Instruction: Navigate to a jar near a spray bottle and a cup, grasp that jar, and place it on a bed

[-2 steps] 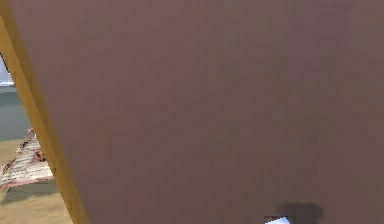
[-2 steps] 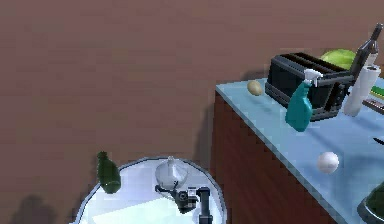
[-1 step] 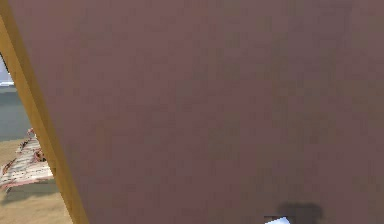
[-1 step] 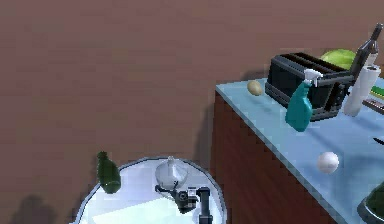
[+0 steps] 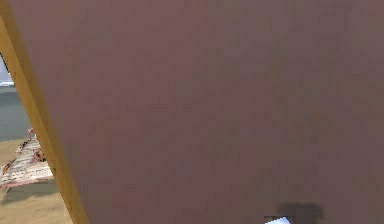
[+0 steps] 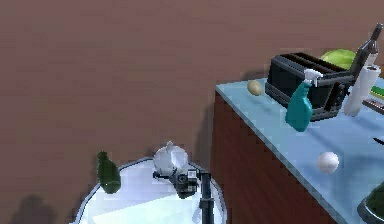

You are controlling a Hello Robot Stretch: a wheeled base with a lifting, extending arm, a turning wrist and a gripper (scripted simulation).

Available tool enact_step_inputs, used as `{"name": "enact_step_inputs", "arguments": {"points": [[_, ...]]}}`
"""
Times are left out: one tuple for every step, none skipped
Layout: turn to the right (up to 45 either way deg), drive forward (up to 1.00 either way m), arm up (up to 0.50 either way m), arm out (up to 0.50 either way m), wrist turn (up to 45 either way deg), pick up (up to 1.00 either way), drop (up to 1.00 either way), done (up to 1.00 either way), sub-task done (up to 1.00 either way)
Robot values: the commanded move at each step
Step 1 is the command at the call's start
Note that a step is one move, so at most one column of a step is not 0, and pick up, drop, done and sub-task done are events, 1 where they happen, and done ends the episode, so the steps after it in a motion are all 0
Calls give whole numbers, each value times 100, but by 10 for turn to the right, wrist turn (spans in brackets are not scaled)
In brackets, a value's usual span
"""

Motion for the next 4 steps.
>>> {"name": "enact_step_inputs", "arguments": {"points": [[0, 0, 46, 0, 0, 0, 0, 0, 0], [0, 0, 0, 0, -450, 0, 0, 0, 0], [0, 0, 0, 0, -450, 0, 0, 0, 0], [0, 0, 0, 0, -120, 0, 0, 0, 0]]}}
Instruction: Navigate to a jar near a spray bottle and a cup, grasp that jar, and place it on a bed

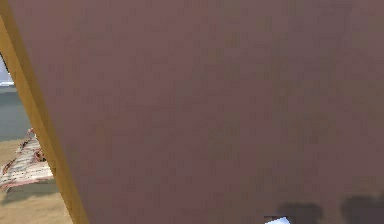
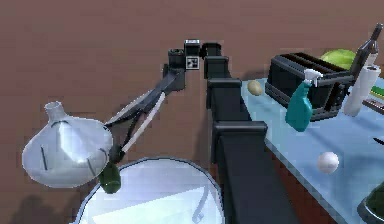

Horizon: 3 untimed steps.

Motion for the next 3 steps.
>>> {"name": "enact_step_inputs", "arguments": {"points": [[0, 0, 0, -38, 0, 0, 0, 0, 0], [-450, 0, 0, 0, 0, 0, 0, 0, 0], [-210, 0, 0, 0, 0, 0, 0, 0, 0]]}}
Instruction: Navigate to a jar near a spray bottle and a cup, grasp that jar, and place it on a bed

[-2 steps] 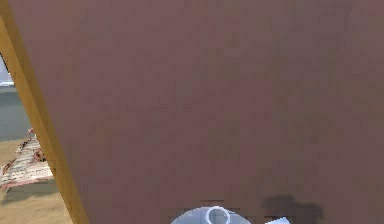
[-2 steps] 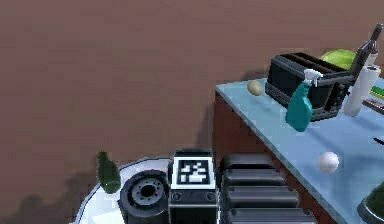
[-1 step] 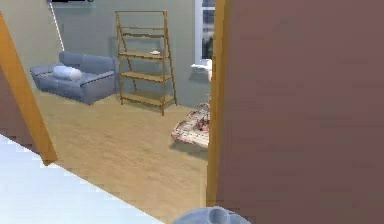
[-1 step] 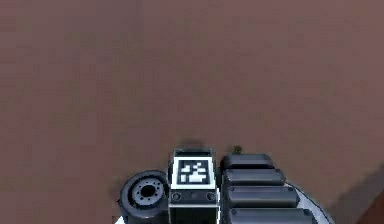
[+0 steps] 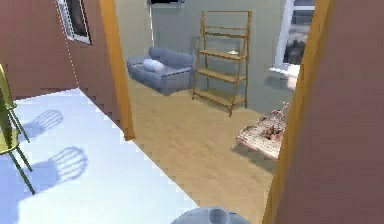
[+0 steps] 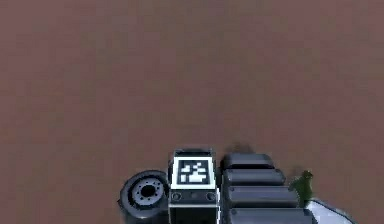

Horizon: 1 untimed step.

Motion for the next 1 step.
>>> {"name": "enact_step_inputs", "arguments": {"points": [[0, 25, 0, 0, 0, 0, 0, 0, 0]]}}
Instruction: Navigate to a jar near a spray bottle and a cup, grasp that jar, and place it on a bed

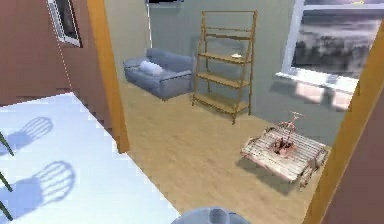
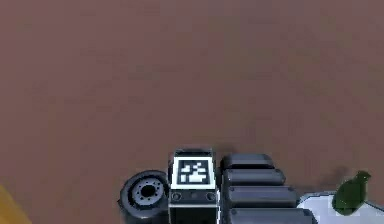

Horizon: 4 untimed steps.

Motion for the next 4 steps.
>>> {"name": "enact_step_inputs", "arguments": {"points": [[-120, 0, 0, 0, 0, 0, 0, 0, 0], [0, 60, 0, 0, 0, 0, 0, 0, 0], [450, 0, 0, 0, 0, 0, 0, 0, 0], [300, 0, 0, 0, 0, 0, 0, 0, 0]]}}
